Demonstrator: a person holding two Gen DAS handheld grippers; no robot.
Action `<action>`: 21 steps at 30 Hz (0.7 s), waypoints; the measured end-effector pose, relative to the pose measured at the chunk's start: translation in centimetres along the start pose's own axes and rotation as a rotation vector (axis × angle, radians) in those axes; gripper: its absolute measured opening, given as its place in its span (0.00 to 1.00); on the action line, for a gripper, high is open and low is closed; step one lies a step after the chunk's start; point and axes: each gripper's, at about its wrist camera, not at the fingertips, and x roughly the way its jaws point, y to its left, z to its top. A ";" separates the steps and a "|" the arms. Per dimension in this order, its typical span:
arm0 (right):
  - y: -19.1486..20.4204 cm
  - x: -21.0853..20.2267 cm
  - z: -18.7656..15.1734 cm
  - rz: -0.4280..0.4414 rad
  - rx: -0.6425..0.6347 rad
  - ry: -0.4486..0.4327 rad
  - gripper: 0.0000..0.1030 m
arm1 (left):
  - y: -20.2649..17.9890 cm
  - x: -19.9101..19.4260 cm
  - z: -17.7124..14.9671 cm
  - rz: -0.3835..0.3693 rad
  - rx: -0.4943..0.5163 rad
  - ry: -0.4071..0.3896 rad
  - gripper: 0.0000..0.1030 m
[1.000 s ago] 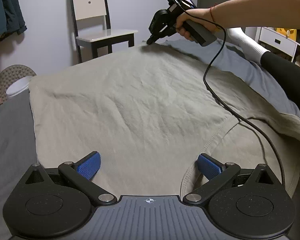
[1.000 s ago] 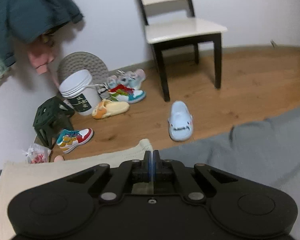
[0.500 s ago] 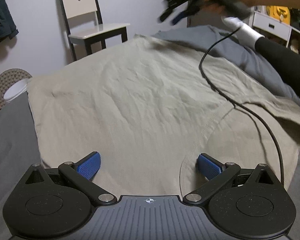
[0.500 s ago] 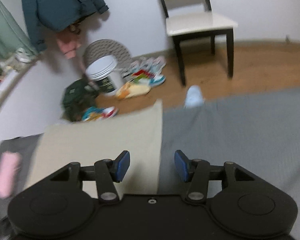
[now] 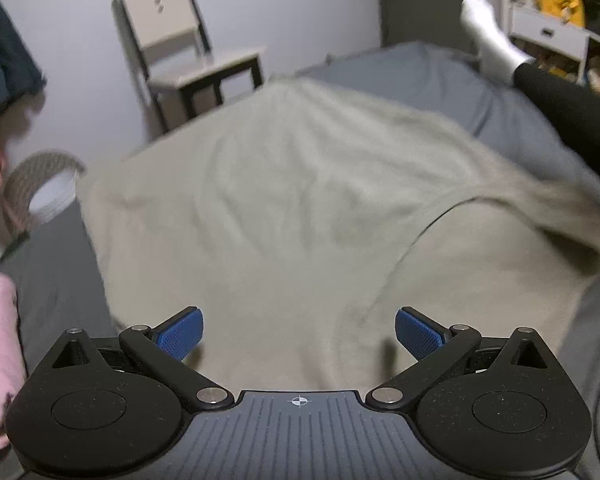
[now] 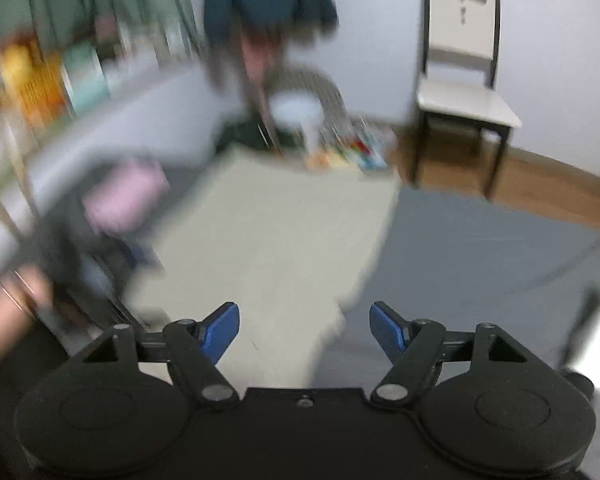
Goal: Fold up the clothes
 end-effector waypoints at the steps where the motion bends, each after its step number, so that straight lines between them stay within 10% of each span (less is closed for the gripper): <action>1: 0.0 2.0 -0.8 -0.002 0.012 0.025 0.56 | -0.5 -0.6 0.1 -0.007 0.012 -0.027 1.00; 4: -1.2 7.5 -2.1 0.027 0.134 0.029 0.27 | -2.6 -1.8 0.2 -0.018 0.067 -0.108 1.00; 14: -4.8 18.1 -3.9 -0.012 0.478 -0.153 0.27 | -5.2 -1.2 0.8 -0.072 0.063 -0.133 1.00; 21: 1.4 19.2 -3.6 -0.187 0.075 -0.266 0.08 | -4.7 1.4 0.8 -0.092 0.004 -0.064 1.00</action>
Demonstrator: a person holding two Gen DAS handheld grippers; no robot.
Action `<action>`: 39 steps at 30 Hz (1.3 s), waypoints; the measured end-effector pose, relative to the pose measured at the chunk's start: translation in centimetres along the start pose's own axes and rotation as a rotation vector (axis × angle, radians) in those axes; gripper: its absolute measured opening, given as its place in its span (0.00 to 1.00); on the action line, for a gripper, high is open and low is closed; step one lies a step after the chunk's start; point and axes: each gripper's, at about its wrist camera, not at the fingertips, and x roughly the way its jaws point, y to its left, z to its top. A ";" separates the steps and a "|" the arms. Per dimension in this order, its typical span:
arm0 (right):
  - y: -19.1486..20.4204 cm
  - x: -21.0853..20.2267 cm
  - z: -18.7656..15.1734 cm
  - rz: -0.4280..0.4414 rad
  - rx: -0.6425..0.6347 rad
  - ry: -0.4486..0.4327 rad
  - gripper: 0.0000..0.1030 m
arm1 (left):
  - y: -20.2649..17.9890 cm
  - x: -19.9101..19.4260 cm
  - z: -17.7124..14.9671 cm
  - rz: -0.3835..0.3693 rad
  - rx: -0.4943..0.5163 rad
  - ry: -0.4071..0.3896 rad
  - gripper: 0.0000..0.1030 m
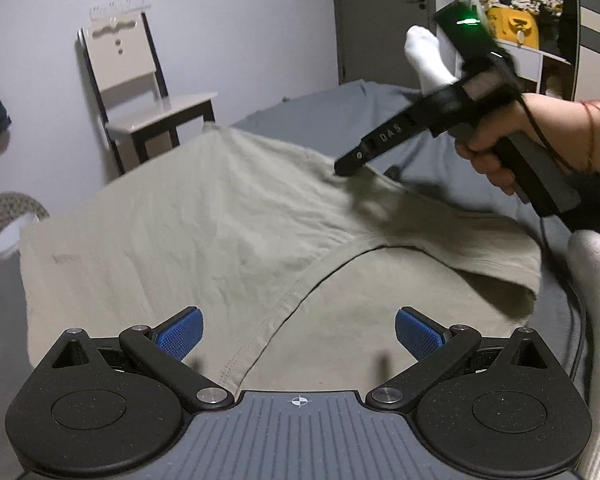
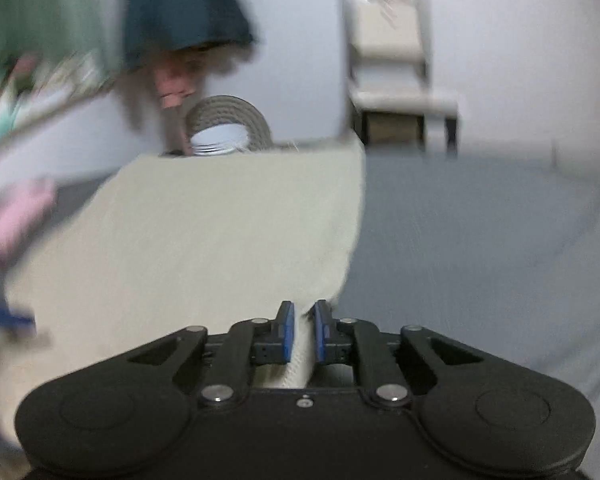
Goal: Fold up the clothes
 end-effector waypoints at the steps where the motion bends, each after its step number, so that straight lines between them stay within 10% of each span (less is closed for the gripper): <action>1: 1.8 -0.1 -0.3 -0.019 -0.135 -0.014 0.08 | 0.0 0.2 -0.1 -0.004 -0.005 0.005 1.00; 9: 9.3 0.1 -2.8 -0.063 -0.558 -0.012 0.11 | -0.1 1.3 -0.5 -0.021 0.008 0.038 1.00; 17: -4.6 0.5 0.6 -0.065 0.226 0.044 0.20 | 0.1 0.8 -0.2 -0.008 -0.001 0.028 1.00; 21: -6.6 1.6 -0.1 -0.005 0.323 0.058 0.20 | 0.1 1.0 -0.3 -0.006 -0.003 0.035 1.00; 39: 2.8 1.5 -0.3 -0.110 -0.108 0.036 0.20 | -0.8 1.8 -0.6 -0.020 0.040 0.075 1.00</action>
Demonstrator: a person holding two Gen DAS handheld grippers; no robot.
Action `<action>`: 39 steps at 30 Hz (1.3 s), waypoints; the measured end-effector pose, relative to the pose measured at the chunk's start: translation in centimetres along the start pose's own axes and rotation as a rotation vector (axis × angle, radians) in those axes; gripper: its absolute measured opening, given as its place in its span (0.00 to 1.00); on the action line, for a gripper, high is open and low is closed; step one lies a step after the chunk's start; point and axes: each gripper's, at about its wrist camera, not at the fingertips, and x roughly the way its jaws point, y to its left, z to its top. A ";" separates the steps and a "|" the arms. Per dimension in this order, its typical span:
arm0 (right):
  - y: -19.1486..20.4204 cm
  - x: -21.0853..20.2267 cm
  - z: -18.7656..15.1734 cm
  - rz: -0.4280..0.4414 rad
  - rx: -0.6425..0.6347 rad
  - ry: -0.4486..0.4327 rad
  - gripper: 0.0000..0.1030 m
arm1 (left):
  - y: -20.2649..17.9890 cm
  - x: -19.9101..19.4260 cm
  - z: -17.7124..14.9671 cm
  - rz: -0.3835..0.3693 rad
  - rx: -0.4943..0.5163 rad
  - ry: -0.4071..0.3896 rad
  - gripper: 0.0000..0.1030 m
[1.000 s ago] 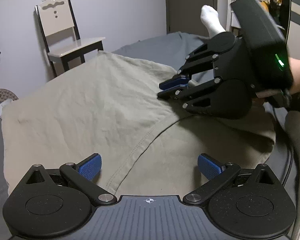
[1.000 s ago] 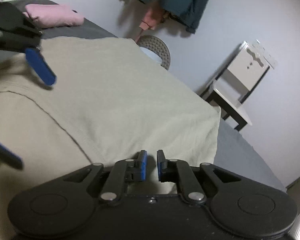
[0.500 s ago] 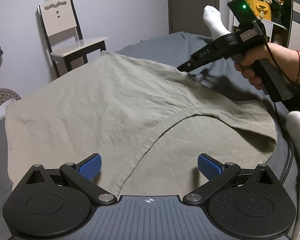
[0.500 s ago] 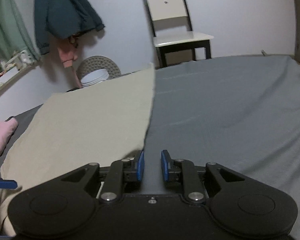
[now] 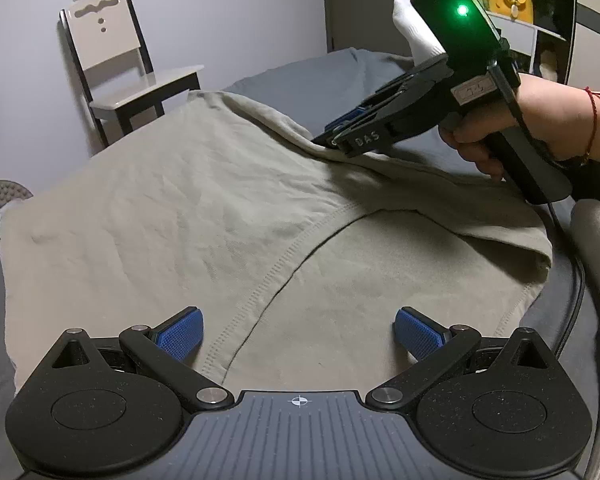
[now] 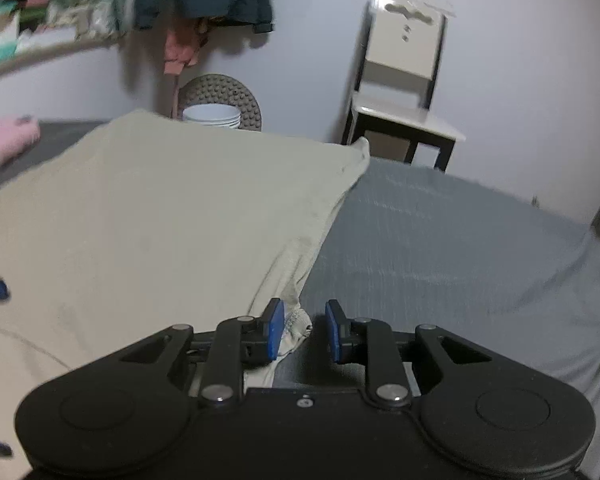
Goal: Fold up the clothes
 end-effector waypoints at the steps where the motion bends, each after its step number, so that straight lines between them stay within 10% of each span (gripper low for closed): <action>1: 0.2 0.0 0.1 0.006 -0.005 0.003 0.15 | -0.1 0.0 0.0 0.000 0.001 0.001 1.00; 16: -1.8 -1.6 -2.1 -0.173 -0.035 0.050 0.08 | 0.4 0.0 -0.1 0.013 0.007 0.018 1.00; 21: -2.4 -3.0 -2.0 -0.213 0.022 -0.018 0.40 | 0.8 -0.4 -0.3 0.000 -0.009 0.043 1.00; 24: -4.0 -4.9 -2.1 -0.088 0.112 -0.074 0.45 | 0.9 -0.5 -0.5 -0.014 0.002 0.077 1.00; 27: -4.7 -3.3 -2.8 0.058 0.165 0.089 0.50 | 1.4 -0.9 -0.8 -0.040 -0.001 0.117 1.00; 33: -2.8 -7.7 -1.4 0.067 0.109 -0.018 0.51 | 4.0 -3.4 -1.3 -0.012 -0.053 0.075 1.00; 39: 7.2 -14.4 -1.4 0.294 -0.130 -0.110 0.67 | 12.0 -7.1 -2.1 0.089 -0.435 -0.063 1.00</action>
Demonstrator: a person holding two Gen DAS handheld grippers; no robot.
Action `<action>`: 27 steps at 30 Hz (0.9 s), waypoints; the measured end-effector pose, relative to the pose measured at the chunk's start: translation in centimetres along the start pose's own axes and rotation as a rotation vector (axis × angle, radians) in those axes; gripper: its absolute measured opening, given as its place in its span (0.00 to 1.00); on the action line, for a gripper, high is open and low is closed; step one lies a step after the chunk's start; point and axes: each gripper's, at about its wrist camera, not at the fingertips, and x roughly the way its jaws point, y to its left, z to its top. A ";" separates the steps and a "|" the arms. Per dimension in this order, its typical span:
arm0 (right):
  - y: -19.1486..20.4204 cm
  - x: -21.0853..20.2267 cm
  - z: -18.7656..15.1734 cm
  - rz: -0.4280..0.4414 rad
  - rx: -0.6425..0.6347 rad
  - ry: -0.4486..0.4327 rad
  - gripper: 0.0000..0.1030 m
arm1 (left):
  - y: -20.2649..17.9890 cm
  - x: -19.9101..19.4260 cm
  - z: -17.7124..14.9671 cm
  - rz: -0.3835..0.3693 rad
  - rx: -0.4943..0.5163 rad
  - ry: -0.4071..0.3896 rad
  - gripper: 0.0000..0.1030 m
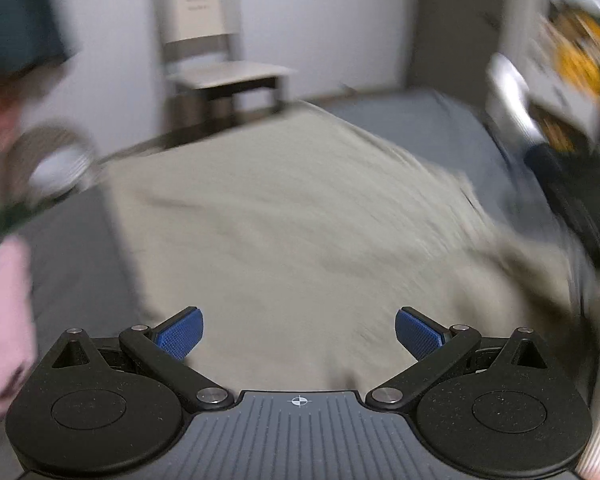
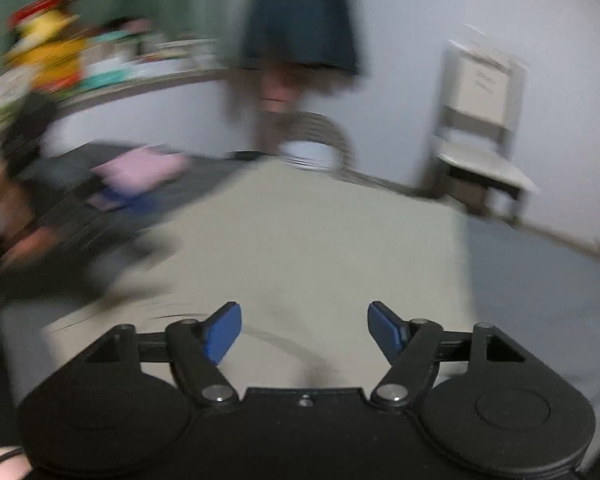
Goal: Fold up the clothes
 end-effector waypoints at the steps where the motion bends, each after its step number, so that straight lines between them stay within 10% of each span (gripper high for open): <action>1: 2.4 0.0 -0.2 0.028 -0.064 0.004 0.67 | 1.7 -0.1 0.2 0.003 -0.110 -0.011 1.00; 5: 11.0 0.7 -1.0 0.097 -0.350 0.008 0.67 | 6.2 0.4 -0.5 0.004 -0.450 -0.003 1.00; 9: 15.9 2.2 -2.3 0.072 -0.567 0.024 0.67 | 8.0 0.9 -0.8 -0.023 -0.544 -0.040 1.00; 17: 15.8 5.0 -1.8 0.151 -0.397 0.171 0.45 | 9.0 2.5 -0.5 0.028 -0.556 -0.042 1.00; 27: 16.7 5.6 -1.9 0.161 -0.435 0.175 0.45 | 8.7 4.4 -1.1 -0.019 -0.582 0.031 1.00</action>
